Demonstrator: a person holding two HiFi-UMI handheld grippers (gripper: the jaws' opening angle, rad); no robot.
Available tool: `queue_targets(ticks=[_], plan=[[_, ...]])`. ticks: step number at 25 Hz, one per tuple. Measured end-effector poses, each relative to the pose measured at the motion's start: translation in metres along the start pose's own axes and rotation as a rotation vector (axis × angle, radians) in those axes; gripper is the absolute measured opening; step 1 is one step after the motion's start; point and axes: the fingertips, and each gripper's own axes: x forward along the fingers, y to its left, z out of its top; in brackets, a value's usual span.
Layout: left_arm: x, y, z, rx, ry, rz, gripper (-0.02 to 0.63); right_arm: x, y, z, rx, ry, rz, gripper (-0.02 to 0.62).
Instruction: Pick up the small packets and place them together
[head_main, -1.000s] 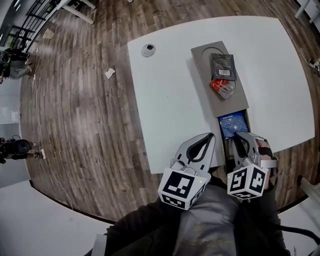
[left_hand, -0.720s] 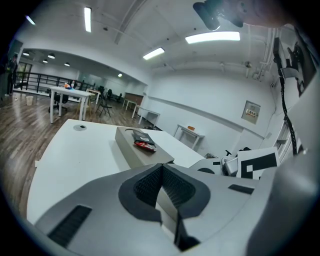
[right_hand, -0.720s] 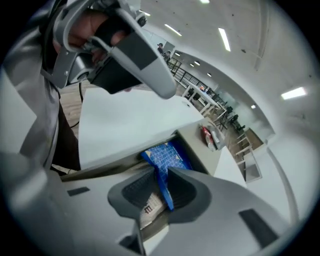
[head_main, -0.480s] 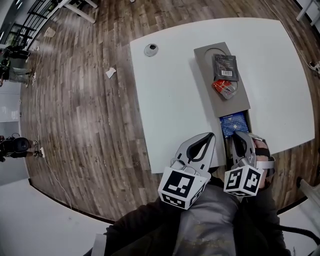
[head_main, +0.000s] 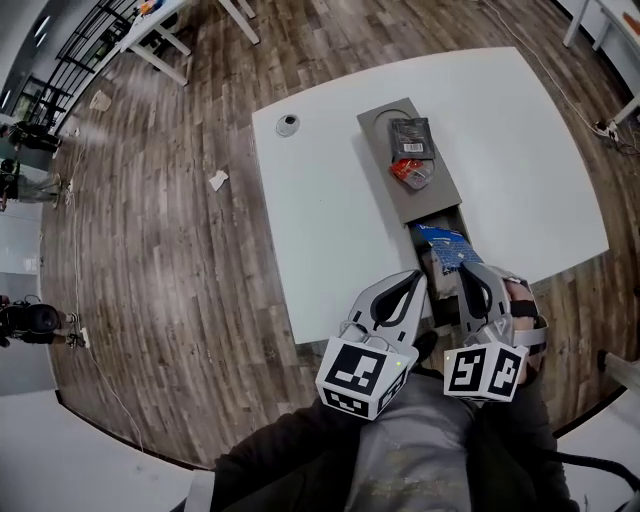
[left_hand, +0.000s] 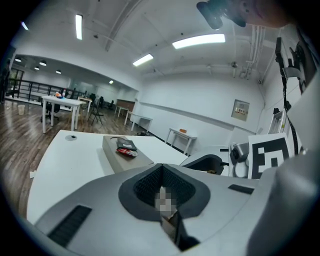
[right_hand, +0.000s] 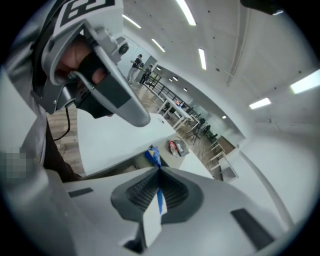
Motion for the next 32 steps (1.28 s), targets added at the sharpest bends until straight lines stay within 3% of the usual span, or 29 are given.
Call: queue_targets(ticks=[7,14,22,32], plan=[[-0.021,-0.049,0.012,0.060,-0.044,-0.035,0.003,-0.058,-0.034,0.007,0.016,-0.055,-0.146,0.012],[-0.026,-0.054,0.021,0.082,-0.068,-0.026,0.003,-0.065,-0.044,0.010,0.023,-0.076,-0.176,0.012],[-0.013,-0.025,0.034,0.065,-0.071,0.014,0.003,-0.032,-0.066,0.025,0.014,-0.102,-0.162,0.012],[0.016,0.044,0.053,0.001,-0.060,0.083,0.003,0.047,-0.112,0.060,-0.010,-0.122,-0.149,0.012]])
